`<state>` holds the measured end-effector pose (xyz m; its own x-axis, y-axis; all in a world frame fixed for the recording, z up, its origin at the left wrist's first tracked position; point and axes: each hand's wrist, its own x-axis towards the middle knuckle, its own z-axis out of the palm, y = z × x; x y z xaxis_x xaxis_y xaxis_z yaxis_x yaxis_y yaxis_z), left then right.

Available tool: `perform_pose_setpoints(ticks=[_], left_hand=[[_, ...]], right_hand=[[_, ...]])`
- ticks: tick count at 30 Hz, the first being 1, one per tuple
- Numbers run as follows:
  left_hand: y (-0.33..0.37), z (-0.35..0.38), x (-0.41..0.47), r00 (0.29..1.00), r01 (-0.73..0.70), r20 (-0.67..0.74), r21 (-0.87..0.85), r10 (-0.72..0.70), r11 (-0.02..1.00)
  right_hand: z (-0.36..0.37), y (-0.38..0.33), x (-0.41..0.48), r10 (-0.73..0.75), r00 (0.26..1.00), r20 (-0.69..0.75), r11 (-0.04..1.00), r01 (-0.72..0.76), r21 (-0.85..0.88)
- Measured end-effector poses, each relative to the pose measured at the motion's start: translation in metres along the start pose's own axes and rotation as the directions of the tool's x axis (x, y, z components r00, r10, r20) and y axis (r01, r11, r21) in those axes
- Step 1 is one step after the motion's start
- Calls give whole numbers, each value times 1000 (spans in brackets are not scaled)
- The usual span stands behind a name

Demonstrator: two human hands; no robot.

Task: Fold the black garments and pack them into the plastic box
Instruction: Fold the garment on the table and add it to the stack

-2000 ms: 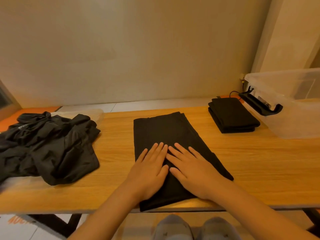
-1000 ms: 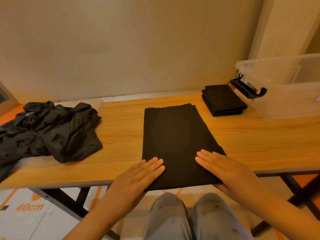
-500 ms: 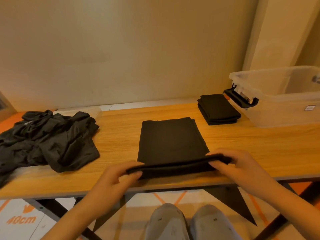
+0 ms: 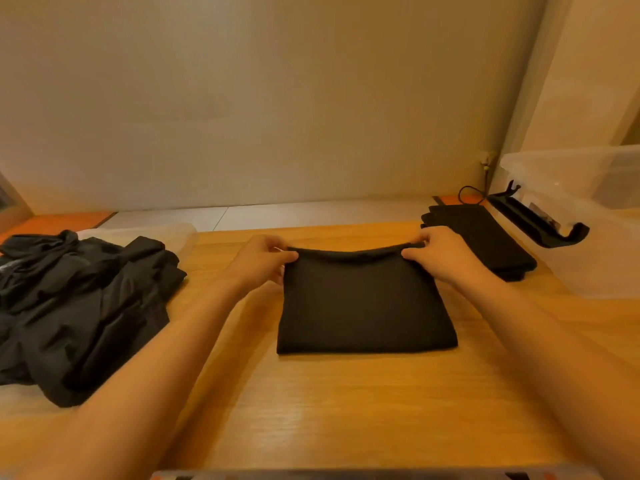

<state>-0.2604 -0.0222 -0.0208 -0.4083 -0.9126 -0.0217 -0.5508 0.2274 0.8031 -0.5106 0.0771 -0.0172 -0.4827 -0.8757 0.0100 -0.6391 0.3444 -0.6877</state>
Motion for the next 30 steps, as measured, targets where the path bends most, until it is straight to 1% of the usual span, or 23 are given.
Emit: perform_pose_setpoints(ticks=[2,3,5,7,10,14,16,17,19,20,21,22,23,24,26,27,30], left_hand=[[-14,11,16,999,35,-22,107,-33,994],[-19,16,20,998,28,-55,131,-21,991],[-26,23,21,988,-24,-146,192,52,981],[-29,26,20,974,-49,-203,262,105,964],[-31,28,22,970,-46,-215,296,113,954],[-32,30,22,969,-33,-224,299,103,954],[-29,30,19,964,-35,-241,294,109,955],[-26,30,15,957,-48,-258,308,132,950],[-15,30,3,928,-121,-280,394,244,911],[-8,33,-5,910,-180,-264,440,319,880],[-1,38,-12,901,-239,-212,483,377,842],[4,45,-18,904,-285,-129,529,407,800],[6,54,-22,913,-312,-36,576,405,755],[5,63,-25,929,-316,46,615,368,722],[-3,72,-25,959,-278,140,643,247,714],[-7,73,-24,965,-261,155,635,211,727],[-12,71,-21,967,-256,161,628,199,735]], right_hand=[[16,8,11,36,999,-13,995,-37,-93],[22,10,12,36,999,-37,992,-40,-120],[31,14,10,-3,996,-93,983,-14,-181],[36,15,8,-43,991,-124,970,11,-243],[39,16,8,-84,985,-151,960,39,-279],[42,14,5,-115,978,-176,947,54,-316],[41,11,0,-177,965,-191,917,92,-387],[39,9,-3,-232,949,-211,895,123,-430],[36,-1,-12,-388,891,-236,845,243,-476],[37,-8,-18,-465,861,-208,818,327,-474],[40,-15,-24,-525,838,-148,787,412,-458],[47,-20,-30,-559,827,-64,760,480,-439],[55,-23,-34,-564,825,35,737,521,-430],[65,-23,-36,-542,830,128,723,539,-432],[77,-17,-34,-436,860,265,735,510,-447],[80,-14,-31,-382,875,297,752,481,-450],[77,-6,-21,-286,913,293,774,400,-491]])
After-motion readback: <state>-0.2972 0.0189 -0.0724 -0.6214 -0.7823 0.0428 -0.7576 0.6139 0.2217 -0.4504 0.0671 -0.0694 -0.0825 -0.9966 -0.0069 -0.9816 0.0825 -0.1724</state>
